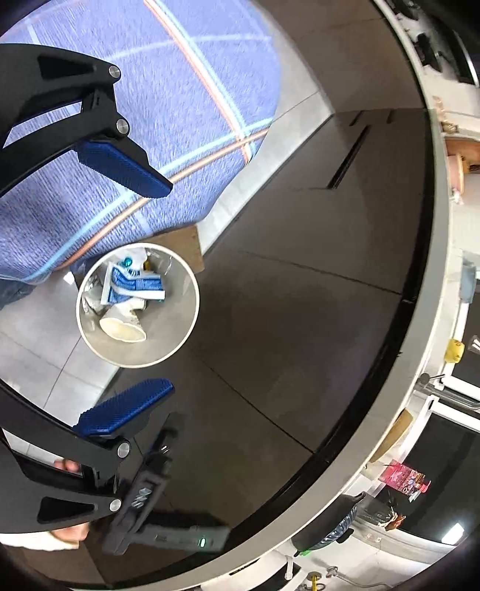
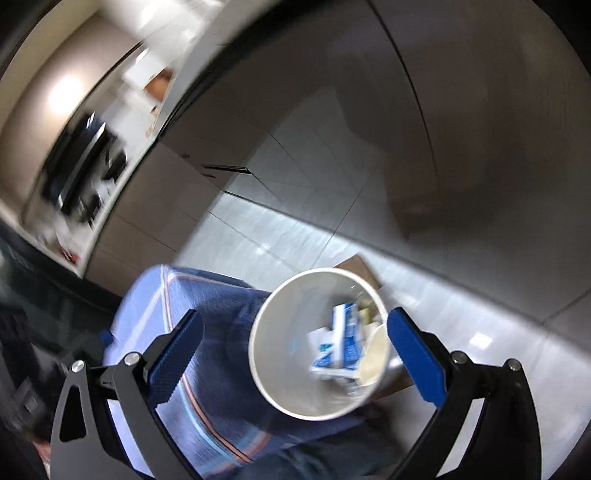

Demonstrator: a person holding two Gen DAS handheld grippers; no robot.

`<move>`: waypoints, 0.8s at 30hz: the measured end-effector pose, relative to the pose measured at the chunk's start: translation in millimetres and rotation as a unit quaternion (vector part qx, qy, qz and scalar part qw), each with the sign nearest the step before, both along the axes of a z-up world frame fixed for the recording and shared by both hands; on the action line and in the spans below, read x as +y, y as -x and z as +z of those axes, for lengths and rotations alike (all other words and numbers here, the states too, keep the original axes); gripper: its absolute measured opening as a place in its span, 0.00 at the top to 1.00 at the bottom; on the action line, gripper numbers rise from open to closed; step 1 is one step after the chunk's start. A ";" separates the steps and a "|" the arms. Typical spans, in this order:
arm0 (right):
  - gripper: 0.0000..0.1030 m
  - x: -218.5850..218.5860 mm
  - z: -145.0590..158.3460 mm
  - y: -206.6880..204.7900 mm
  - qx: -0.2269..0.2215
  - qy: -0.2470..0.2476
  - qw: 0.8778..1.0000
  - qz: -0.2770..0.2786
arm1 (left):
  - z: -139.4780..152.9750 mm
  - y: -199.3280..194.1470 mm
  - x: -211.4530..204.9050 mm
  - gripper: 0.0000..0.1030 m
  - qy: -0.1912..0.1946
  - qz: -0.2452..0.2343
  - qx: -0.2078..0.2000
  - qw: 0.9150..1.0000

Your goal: Collect trash

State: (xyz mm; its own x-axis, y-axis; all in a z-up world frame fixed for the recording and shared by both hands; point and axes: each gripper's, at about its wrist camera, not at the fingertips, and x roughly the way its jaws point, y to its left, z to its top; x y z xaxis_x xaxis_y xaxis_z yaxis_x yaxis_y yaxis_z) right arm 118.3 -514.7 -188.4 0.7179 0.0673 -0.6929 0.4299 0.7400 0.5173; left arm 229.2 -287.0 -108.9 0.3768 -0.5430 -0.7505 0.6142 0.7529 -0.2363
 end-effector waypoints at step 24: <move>0.03 160.4 119.8 72.6 0.050 0.247 0.967 0.039 | 93.7 120.4 139.2 0.08 -0.045 0.158 -0.100 0.981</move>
